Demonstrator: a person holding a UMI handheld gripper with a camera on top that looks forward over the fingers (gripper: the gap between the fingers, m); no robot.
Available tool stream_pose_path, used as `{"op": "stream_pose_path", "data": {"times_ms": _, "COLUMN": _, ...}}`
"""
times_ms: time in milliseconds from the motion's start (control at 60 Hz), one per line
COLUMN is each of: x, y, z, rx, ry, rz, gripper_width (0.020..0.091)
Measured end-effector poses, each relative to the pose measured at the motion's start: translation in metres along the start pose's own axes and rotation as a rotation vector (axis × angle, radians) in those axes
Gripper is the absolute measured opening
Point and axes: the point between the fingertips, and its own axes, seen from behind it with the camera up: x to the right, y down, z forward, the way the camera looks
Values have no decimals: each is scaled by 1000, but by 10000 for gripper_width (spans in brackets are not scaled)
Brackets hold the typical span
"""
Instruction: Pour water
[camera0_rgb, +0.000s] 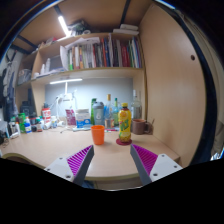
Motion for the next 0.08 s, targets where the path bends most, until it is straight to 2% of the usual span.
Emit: {"op": "stream_pose_path", "data": {"times_ms": 83, "x": -14, "y": 0, "z": -39, "rx": 19, "ry": -13, "rz": 1, "gripper_width": 818}}
